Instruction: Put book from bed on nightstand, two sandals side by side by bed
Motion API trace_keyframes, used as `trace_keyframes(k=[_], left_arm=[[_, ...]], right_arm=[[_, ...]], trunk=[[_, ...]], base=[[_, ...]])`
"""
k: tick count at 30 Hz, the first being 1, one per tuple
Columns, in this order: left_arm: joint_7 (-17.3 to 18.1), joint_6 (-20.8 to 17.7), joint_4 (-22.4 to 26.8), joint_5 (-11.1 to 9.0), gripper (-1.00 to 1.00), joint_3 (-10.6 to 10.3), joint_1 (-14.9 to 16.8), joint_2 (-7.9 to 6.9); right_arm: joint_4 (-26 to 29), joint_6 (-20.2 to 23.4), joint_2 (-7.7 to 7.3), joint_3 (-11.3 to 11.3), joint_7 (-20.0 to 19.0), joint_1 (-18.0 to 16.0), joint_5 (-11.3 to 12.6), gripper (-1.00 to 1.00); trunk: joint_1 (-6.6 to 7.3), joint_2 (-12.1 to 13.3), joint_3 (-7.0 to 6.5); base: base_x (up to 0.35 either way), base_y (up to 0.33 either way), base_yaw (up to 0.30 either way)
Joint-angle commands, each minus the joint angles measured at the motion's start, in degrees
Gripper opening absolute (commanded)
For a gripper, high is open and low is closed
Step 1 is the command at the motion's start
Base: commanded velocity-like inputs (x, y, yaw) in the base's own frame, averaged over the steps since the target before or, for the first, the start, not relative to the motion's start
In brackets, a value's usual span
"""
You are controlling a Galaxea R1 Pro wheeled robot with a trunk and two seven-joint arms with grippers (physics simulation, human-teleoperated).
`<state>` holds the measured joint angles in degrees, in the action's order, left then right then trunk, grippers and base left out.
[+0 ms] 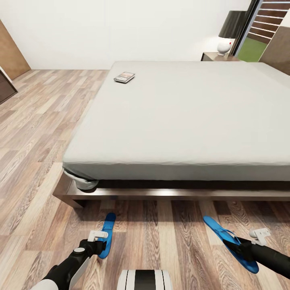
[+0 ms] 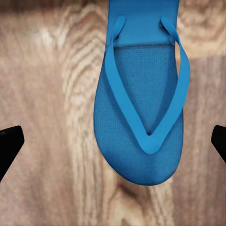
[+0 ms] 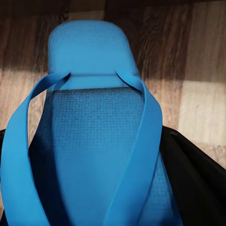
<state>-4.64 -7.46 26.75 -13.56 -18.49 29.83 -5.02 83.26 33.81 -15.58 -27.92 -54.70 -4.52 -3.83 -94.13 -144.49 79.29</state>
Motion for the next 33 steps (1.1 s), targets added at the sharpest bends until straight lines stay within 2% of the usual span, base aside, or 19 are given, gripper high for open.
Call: trace_keyframes(k=[1,22,33], left_arm=[[-0.46,-0.27,0.15,-0.59,1.00,-0.49,0.00,-0.08],[-0.46,-0.10,0.04,-0.59,1.00,-0.58,-0.02,-0.08],[-0.46,0.99,-0.59,-0.59,1.00,-0.58,0.01,-0.08]], right_arm=[[0.07,0.30,0.02,-0.10,-0.43,-0.05,-0.39,-1.00],[0.06,0.23,0.02,0.07,-0.51,-0.05,-0.31,-1.00],[0.06,0.21,0.02,-0.06,-0.58,-0.05,-0.29,-1.00]], trunk=[[0.01,-0.02,0.04],[0.01,-0.02,0.04],[0.01,-0.02,0.04]], base=[[0.000,0.000,0.000],[0.000,0.001,0.000],[0.000,0.070,0.000]])
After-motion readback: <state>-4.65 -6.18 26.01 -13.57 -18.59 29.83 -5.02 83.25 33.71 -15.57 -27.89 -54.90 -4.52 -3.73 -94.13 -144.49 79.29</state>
